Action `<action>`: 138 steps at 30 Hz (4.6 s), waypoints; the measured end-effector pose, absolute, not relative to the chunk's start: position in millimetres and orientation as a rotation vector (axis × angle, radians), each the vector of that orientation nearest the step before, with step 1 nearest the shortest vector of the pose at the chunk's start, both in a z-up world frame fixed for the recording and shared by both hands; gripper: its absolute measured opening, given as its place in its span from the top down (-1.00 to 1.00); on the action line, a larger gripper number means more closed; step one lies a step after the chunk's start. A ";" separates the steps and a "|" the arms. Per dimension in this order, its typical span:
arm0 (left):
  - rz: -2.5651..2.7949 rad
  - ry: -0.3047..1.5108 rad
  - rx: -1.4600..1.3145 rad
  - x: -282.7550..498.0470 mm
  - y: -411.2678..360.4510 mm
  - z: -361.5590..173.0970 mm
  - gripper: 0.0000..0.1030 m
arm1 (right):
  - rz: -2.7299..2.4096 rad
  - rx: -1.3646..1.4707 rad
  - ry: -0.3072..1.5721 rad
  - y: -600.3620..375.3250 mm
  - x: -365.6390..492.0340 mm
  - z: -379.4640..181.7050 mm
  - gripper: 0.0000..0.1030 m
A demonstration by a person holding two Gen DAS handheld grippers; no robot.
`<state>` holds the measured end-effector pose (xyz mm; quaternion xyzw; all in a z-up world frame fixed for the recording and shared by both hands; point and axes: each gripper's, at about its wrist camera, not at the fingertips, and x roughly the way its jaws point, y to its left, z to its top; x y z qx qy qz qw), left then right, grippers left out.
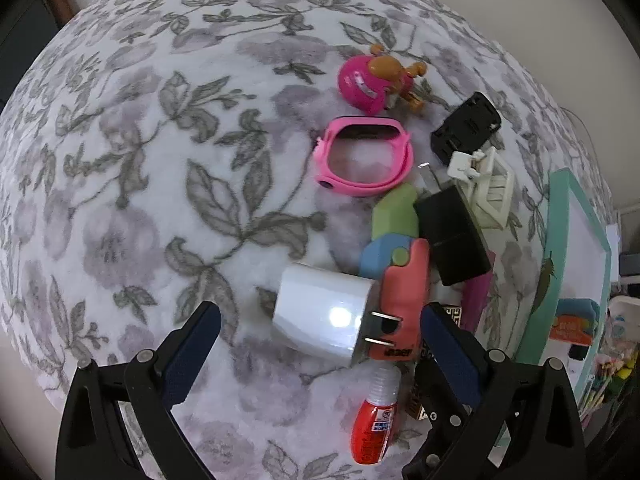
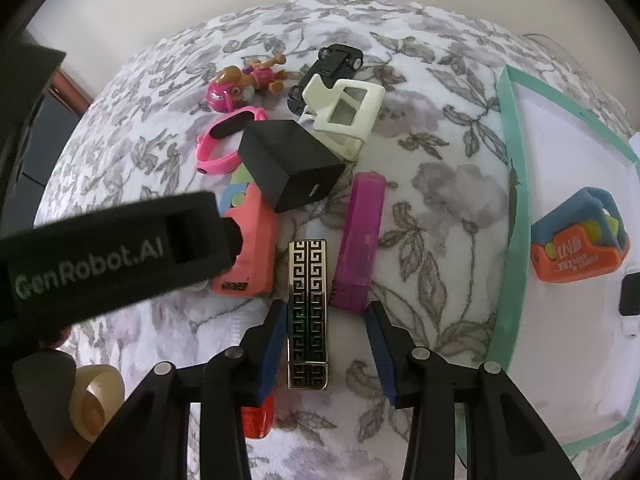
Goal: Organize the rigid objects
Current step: 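Grasp the gold patterned case with the right tool while the left tool grasps the white charger, then lift and carry the white charger and gold case with both tools over the tray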
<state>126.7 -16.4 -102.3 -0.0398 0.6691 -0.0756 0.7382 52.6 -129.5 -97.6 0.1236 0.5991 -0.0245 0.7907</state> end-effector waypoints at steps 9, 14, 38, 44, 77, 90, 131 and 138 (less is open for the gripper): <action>-0.212 1.465 -0.116 127.2 -23.5 -106.4 -0.26 | -0.057 0.339 1.296 -143.5 51.3 -102.0 0.16; -0.211 1.454 -0.111 127.5 -23.0 -104.0 -0.21 | -0.056 0.321 1.299 -139.9 53.4 -103.1 0.17; -0.176 1.459 -0.112 124.9 -15.5 -99.5 -0.21 | -0.119 0.058 1.327 -106.8 53.9 -105.8 0.50; -0.141 1.428 -0.094 124.6 -12.3 -89.0 -0.21 | -0.098 0.159 1.333 -123.2 53.9 -102.9 0.56; -0.383 0.943 -0.091 70.0 -69.7 65.9 -0.13 | -0.453 0.385 0.760 -264.7 -36.0 77.9 0.57; -0.548 1.000 0.098 35.9 -151.4 30.5 0.58 | -0.603 0.471 0.880 -329.7 -59.7 32.5 0.57; -0.415 1.199 0.148 105.9 -171.7 -87.9 -0.16 | -0.551 0.531 1.128 -339.1 -39.5 -56.6 0.57; -0.464 1.072 0.116 94.6 -167.8 -30.1 -0.16 | -0.540 0.524 1.124 -337.5 -40.0 -53.1 0.57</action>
